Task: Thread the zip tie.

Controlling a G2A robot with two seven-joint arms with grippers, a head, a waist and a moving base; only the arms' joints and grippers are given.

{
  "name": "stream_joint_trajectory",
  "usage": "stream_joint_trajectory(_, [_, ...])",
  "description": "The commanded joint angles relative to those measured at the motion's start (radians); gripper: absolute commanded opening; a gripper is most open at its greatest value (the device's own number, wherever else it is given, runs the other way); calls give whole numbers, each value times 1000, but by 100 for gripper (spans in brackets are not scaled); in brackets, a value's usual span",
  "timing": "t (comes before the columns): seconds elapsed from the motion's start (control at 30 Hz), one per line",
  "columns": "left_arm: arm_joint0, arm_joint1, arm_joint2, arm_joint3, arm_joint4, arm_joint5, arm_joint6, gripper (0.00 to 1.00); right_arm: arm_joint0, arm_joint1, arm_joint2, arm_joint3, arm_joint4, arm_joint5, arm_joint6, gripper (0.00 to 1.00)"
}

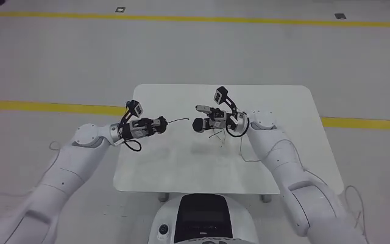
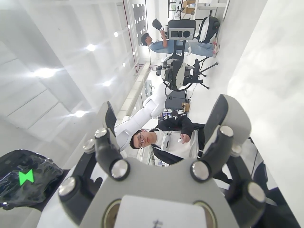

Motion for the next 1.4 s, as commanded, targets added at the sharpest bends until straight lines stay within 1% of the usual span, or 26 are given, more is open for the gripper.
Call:
stream_joint_trajectory(0.0, [-5, -6, 5, 13, -12, 1, -18, 0, 1, -1, -6, 6, 10, 2, -1, 49])
stream_joint_trajectory(0.17, [-15, -20, 12, 46, -34, -2, -41, 0, 8, -1, -16, 24, 35, -2, -7, 46])
stream_joint_trajectory(0.23, [-16, -24, 14, 54, -54, -1, -73, 0, 11, -1, -19, 30, 44, -7, -6, 45])
stream_joint_trajectory(0.5, [-16, -24, 14, 54, -54, -1, -73, 0, 21, -2, -44, 51, 55, -15, 1, 40])
stream_joint_trajectory(0.73, [-16, -24, 14, 54, -54, -1, -73, 0, 28, -3, -57, 70, 77, -33, 11, 25])
stream_joint_trajectory(0.83, [-16, -24, 14, 54, -54, -1, -73, 0, 31, -3, -62, 77, 83, -37, 10, 22])
stream_joint_trajectory(0.97, [-16, -24, 14, 54, -54, -1, -73, 0, 34, -3, -70, 81, 88, -40, 8, 21])
stream_joint_trajectory(1.1, [-16, -24, 14, 54, -54, -1, -73, 0, 35, -3, -78, 81, 92, -44, 6, 16])
stream_joint_trajectory(1.37, [-16, -24, 14, 54, -54, -1, -73, 0, 29, 0, -96, 57, 89, -51, 20, 18])
